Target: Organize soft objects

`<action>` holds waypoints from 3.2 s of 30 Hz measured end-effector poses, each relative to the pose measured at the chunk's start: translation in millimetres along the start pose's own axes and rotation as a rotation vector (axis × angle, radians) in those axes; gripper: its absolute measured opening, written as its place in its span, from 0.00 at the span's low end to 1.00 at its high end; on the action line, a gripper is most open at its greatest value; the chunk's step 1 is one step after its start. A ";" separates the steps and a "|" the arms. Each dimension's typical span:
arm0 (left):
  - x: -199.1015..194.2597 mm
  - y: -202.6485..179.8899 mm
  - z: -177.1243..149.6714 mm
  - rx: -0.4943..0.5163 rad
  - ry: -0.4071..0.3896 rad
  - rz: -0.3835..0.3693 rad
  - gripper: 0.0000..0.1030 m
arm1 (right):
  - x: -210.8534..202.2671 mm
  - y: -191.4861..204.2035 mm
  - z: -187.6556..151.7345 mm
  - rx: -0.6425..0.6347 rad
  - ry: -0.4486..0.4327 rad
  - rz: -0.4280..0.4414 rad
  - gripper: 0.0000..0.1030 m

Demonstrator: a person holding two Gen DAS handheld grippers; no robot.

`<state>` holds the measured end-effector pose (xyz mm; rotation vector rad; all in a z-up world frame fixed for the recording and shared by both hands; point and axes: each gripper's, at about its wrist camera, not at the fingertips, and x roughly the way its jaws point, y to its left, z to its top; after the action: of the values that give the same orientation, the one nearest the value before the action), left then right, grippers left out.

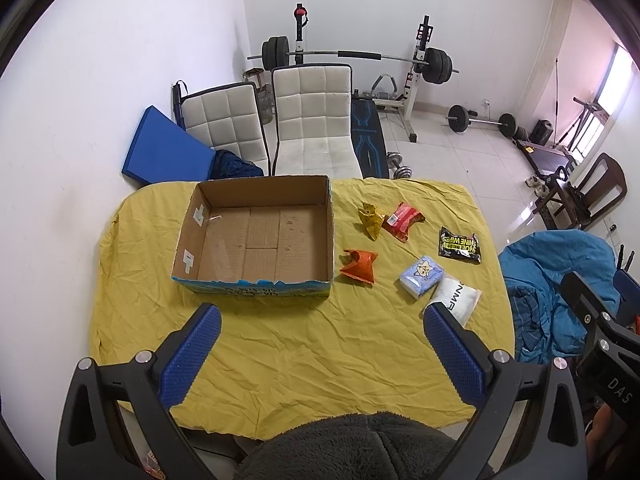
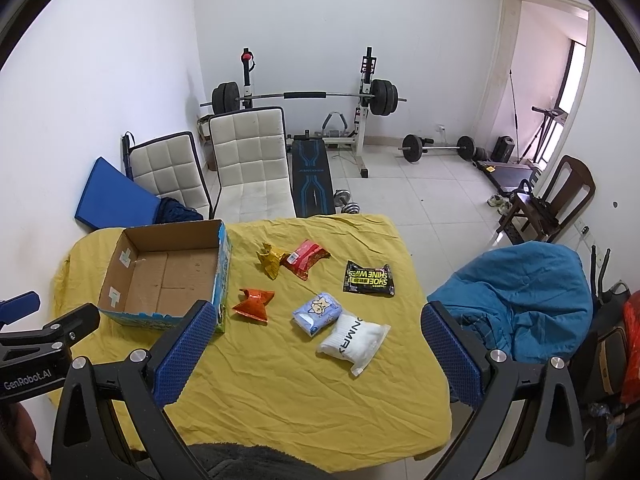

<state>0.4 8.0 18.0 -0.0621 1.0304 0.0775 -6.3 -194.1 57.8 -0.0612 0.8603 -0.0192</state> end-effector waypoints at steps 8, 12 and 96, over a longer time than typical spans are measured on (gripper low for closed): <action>0.4 -0.9 -1.5 0.002 -0.002 0.001 1.00 | 0.1 -0.7 1.2 0.004 0.001 0.010 1.00; 0.4 -0.7 -1.8 0.001 -0.001 0.000 1.00 | 0.8 0.1 1.5 0.005 0.003 0.012 1.00; 408.4 -137.9 -39.1 0.161 0.634 -0.113 0.46 | 453.2 -183.4 -141.3 0.387 0.757 -0.004 0.76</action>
<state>189.1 -118.4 -350.4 0.0044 1.6606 -0.1379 183.6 -402.5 -365.9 0.3286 1.5980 -0.2231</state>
